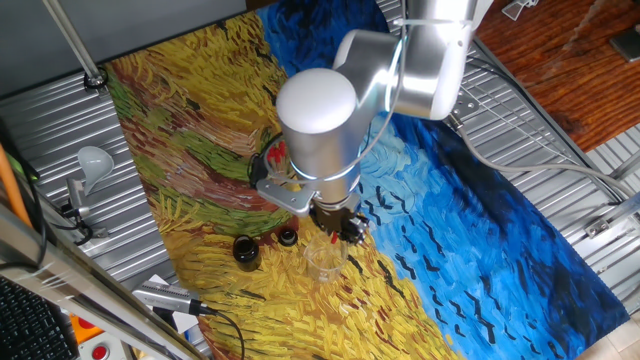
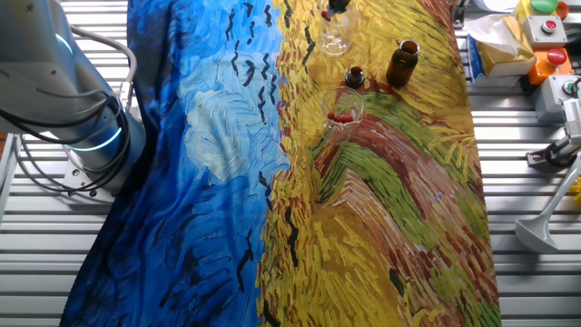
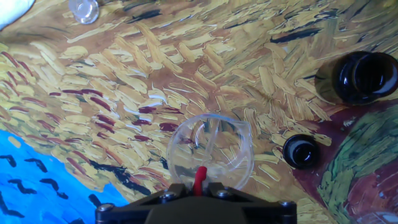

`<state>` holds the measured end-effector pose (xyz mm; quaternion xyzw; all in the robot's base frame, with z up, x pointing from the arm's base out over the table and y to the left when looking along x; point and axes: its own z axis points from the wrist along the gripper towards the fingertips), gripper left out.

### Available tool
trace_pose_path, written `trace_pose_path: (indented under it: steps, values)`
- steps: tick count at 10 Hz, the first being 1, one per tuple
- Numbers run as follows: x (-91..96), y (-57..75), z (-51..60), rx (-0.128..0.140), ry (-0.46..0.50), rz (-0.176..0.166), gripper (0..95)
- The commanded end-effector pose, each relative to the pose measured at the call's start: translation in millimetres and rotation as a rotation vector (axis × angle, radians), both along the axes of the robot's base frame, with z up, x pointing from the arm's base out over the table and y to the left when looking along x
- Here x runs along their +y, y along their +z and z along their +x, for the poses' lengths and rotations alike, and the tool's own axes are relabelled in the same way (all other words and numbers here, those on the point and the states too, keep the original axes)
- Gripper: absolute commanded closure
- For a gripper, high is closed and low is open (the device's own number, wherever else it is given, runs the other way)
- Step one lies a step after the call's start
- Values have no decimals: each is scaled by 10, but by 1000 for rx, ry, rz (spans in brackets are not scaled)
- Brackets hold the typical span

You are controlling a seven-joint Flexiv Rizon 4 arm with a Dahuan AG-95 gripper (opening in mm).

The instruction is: Transfer liquid using a dropper

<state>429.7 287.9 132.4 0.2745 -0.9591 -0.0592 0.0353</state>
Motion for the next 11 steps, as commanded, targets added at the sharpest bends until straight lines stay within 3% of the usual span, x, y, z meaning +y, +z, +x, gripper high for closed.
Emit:
trace_pose_path:
  steps: [1,3,4,6,8,9,11]
  values:
    - [-104,67,-17,2,16,4,570]
    - [-241,149,40,6,33,-7,570]
    - [-344,144,97,5,49,-4,760]
    - [-519,112,213,6,78,1,760]
    - [-519,112,213,7,63,-7,760]
    - [-519,112,213,10,35,-21,950]
    - [-519,112,213,11,-12,-53,950]
